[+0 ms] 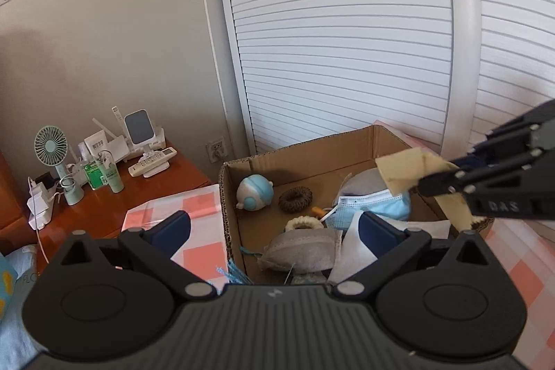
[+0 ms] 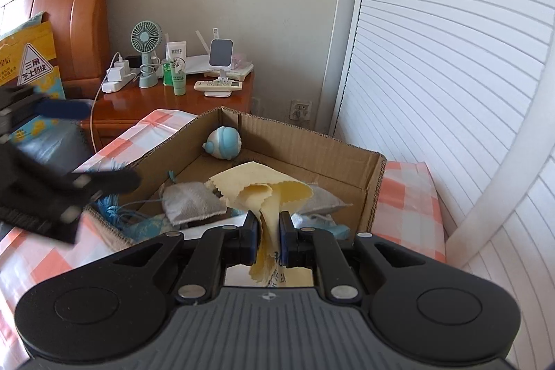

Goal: Organize soft objects
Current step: 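Lower the yellow cloth into the box and open the right tool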

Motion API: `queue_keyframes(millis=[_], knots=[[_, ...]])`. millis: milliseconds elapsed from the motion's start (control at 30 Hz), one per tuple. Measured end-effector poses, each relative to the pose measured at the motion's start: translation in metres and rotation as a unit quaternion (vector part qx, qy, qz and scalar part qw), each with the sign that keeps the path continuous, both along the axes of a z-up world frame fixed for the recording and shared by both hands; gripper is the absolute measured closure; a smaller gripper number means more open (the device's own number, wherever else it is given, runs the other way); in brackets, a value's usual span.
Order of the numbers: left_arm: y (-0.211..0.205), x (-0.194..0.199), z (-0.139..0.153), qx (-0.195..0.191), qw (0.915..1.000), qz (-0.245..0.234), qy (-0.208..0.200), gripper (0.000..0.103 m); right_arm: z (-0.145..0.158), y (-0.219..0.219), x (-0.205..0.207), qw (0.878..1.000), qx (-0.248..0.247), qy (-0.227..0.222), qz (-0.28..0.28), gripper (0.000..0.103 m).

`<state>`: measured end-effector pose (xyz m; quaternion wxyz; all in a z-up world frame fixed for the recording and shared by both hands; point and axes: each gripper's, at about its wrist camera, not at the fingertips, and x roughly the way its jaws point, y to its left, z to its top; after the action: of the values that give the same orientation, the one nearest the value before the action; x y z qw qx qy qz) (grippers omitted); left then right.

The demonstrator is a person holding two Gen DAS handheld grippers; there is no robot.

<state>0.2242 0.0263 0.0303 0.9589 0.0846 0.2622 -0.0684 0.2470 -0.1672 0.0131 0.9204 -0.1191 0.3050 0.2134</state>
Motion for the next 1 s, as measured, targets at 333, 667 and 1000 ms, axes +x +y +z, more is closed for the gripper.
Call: queue_keyframes(millis=[333,667,1000], knots=[[0.002,-0.032,0.005,-0.023,0.9994,0.024,0.006,0.001,0.000,0.013,0.030,0.999,0.009,-0.002,-0.031,0.000],[-0.003,-0.056,0.023,-0.043,0.9948,0.075,0.054,0.001,0.013,-0.001,-0.018,0.995,-0.004,0.039,-0.089,0.000],[-0.009,-0.079,0.026,-0.040,0.9895,0.111,0.084,0.001,0.017,-0.016,-0.099,0.982,-0.008,0.058,-0.178,0.000]])
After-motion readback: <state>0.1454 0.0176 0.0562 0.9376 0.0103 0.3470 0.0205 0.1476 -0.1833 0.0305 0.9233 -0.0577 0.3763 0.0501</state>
